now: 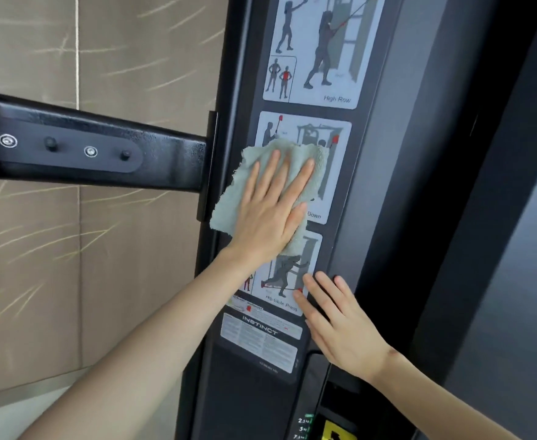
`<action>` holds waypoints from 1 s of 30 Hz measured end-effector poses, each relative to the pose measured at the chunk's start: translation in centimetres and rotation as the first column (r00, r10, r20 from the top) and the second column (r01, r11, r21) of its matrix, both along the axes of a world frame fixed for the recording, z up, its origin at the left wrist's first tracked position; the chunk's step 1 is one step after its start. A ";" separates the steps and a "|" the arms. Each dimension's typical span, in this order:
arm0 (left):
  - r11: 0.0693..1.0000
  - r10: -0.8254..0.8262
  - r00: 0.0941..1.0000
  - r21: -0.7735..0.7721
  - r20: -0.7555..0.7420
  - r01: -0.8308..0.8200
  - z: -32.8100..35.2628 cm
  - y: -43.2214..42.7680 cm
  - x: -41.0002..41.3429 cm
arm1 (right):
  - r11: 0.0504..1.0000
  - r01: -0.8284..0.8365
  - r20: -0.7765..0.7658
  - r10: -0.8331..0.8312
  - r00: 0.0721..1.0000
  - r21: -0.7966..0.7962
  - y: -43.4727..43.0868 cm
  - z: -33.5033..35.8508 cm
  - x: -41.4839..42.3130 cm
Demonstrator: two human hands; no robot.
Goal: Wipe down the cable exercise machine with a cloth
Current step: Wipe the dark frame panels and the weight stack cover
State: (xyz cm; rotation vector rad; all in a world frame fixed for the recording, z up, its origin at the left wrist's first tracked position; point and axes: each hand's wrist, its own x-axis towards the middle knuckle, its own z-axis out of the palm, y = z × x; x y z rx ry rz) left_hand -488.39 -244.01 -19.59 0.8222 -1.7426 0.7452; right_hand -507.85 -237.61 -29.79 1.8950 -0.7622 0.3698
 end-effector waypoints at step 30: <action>1.000 -0.010 0.994 -0.010 0.107 0.012 6.3 0.6 -0.2 | 0.989 -0.136 0.448 0.093 0.889 0.064 0.5 10.8 2.1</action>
